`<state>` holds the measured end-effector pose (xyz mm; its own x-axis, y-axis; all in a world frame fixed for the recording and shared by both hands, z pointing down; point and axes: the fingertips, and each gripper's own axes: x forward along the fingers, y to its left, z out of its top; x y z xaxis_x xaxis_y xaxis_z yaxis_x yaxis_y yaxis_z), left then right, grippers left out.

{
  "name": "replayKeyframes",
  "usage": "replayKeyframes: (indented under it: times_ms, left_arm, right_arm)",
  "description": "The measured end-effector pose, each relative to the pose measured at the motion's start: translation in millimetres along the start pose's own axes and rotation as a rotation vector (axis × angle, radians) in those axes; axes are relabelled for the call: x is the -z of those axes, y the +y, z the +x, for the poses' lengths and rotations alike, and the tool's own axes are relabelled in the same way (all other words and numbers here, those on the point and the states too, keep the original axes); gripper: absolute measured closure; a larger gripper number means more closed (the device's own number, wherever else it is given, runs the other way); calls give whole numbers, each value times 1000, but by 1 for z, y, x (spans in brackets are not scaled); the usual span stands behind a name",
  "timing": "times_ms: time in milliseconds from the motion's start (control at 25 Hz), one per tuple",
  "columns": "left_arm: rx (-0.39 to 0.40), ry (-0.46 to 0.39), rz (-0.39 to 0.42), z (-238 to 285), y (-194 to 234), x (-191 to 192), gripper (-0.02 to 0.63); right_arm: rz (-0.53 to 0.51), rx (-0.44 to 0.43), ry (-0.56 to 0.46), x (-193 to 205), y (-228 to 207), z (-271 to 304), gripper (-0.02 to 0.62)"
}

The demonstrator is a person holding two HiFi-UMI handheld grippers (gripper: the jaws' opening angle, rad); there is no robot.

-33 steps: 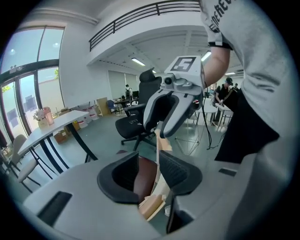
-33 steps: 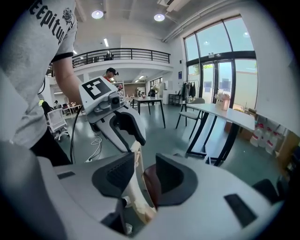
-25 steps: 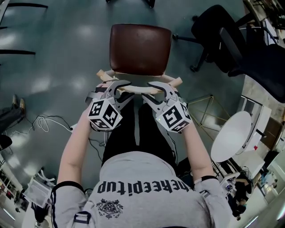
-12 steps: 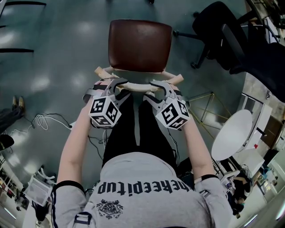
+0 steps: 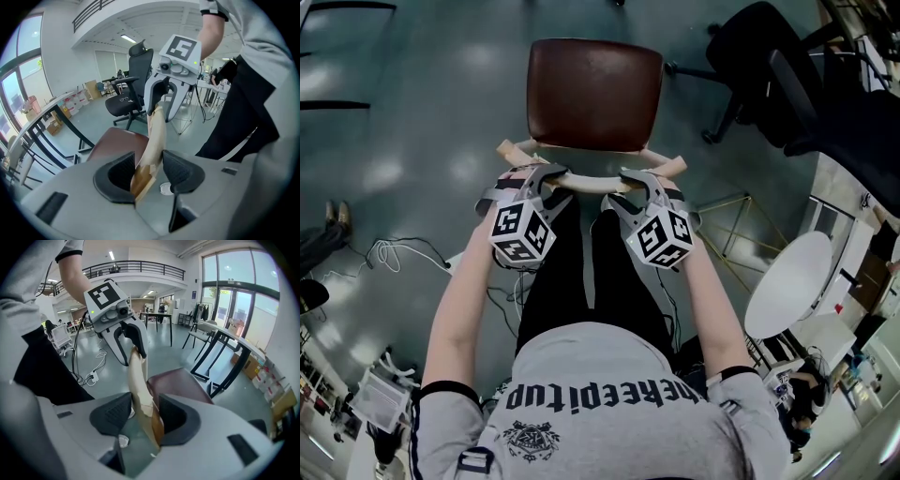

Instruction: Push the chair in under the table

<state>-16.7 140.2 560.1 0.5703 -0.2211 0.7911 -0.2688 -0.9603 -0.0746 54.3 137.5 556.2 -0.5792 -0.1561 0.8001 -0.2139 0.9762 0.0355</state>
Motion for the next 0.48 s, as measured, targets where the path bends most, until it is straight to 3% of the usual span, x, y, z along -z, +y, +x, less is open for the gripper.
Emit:
replayKeyframes:
  times_ms: [480]
  left_arm:
    - [14,-1,-32,1,4,-2,414]
  right_arm:
    - [-8,30,-11,-1,-4,-2,419]
